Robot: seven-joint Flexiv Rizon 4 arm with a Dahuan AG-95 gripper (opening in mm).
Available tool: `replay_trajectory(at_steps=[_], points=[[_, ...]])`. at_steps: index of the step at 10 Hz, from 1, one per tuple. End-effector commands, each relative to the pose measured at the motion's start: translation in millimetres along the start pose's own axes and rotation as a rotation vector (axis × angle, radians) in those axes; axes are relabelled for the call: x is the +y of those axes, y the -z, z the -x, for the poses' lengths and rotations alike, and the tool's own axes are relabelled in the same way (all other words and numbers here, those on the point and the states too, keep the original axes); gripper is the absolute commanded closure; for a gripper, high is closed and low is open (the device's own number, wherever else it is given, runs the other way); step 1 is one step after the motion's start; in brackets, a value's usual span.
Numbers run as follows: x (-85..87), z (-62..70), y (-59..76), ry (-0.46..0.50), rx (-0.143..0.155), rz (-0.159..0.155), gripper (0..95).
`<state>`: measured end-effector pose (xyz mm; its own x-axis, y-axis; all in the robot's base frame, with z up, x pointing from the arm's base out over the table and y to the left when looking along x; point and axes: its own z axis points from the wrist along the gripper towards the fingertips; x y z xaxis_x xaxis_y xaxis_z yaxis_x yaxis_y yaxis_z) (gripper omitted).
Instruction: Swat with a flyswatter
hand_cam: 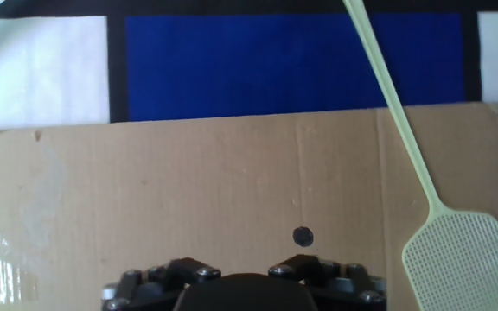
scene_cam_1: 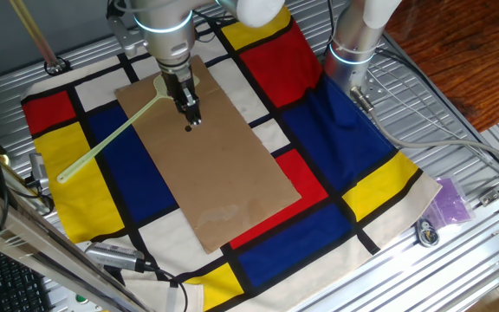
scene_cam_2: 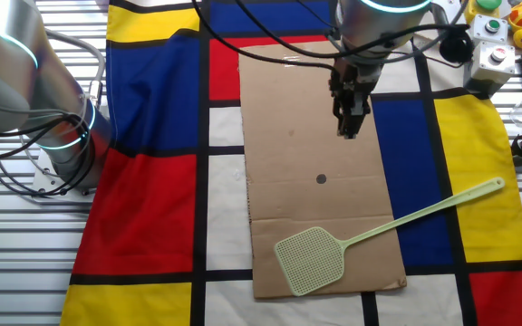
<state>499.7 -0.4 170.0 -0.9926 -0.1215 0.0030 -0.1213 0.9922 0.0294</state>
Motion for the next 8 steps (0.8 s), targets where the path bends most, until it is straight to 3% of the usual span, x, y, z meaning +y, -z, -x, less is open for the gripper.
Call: replay_trajectory(at_steps=[1, 5, 8], points=[[0.4, 0.4, 0.1, 0.117, 0.009, 0.025, 95.0], [0.2, 2.3, 0.8, 0.121, 0.013, 0.023, 95.0], [-14.9, 19.5, -5.7, 0.141, 0.031, 0.018, 95.0]])
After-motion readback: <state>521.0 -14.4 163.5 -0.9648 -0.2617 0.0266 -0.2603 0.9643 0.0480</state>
